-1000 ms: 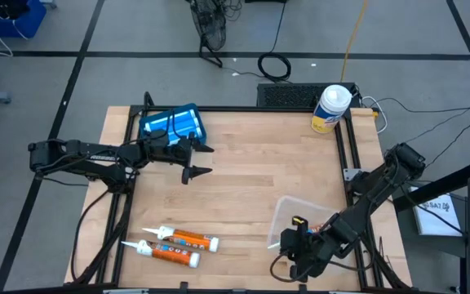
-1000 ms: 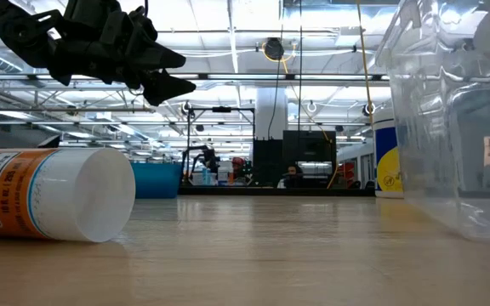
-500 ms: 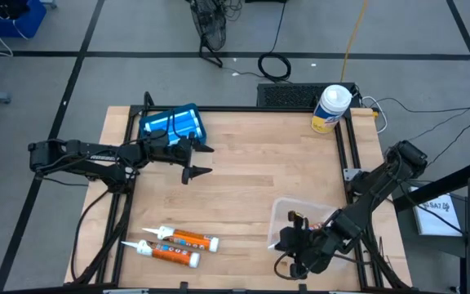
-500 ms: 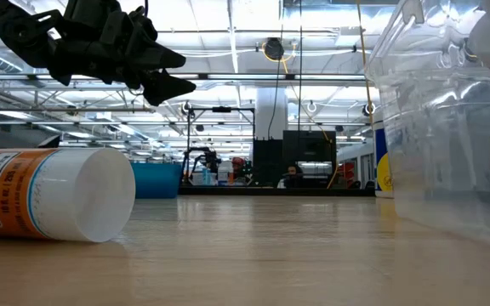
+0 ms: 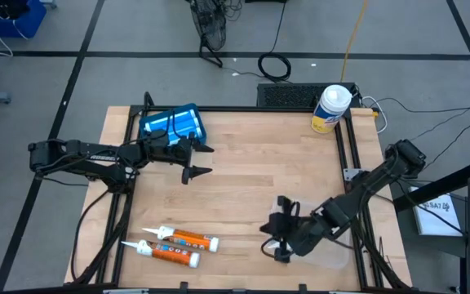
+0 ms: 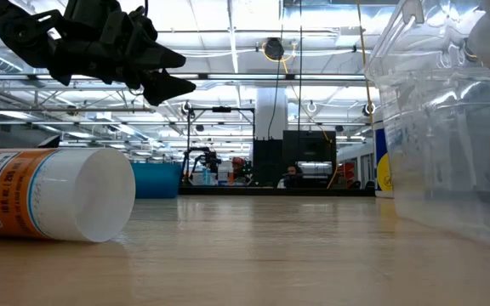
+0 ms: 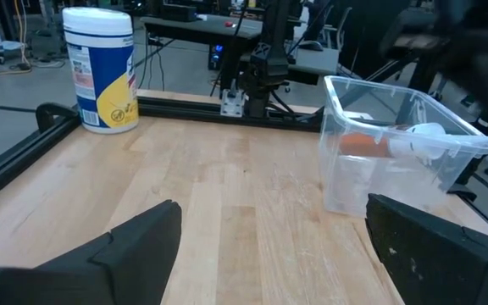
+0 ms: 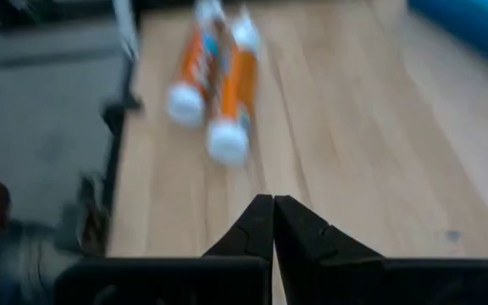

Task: Pick & place silicon tubes, Sealant and Lysol wipes
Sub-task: Put the bottom orange sealant into the transparent bin

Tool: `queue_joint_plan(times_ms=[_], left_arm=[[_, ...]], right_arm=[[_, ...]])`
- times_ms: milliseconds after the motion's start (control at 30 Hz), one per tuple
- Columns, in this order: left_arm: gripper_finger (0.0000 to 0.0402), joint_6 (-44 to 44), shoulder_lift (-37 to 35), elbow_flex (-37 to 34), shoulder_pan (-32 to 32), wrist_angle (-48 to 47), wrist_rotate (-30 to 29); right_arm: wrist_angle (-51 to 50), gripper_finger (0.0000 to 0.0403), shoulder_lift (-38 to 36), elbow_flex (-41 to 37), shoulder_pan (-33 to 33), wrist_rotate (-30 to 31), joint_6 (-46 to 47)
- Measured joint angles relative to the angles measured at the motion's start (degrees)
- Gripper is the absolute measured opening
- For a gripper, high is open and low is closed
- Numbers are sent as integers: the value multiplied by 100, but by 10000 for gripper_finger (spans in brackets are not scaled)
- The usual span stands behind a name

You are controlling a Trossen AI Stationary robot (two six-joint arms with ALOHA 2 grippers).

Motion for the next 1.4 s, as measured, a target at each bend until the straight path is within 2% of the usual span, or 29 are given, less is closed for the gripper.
queue_joint_plan(times_ms=[133, 233, 333, 567, 700, 900, 967, 1133, 1300, 1400], left_arm=[[365, 0, -1, 0, 1, 1, 0], [365, 1, 0, 0, 1, 2, 0], [365, -1, 0, 0, 0, 2, 2], [365, 1, 1, 0, 1, 2, 2], [365, 1, -1, 0, 2, 2, 1], [365, 1, 1, 0, 2, 0, 0], [365, 1, -2, 0, 0, 2, 0], [365, 1, 1, 0, 1, 1, 0], [365, 1, 1, 0, 2, 0, 0], [365, 1, 1, 0, 1, 1, 1]], right_arm=[[1211, 0, 47, 0, -58, 8, -1139], [1662, 0, 45, 2, -57, 15, -1825], [1593, 0, -64, 2, -51, -1, -2179], [762, 0, -638, -68, -132, 21, -2329], [948, 0, -1170, -597, -390, 15, -2469], [1191, 0, -2438, -2068, -1085, -46, -2353], [1585, 0, -2901, -2566, -1472, -513, -2342], [2968, 0, -3761, -3554, -2487, -2157, -2920], [4014, 0, -3997, -4078, -3335, -3149, -3515], [4772, 0, -3956, -4417, -3527, -3306, -3517]])
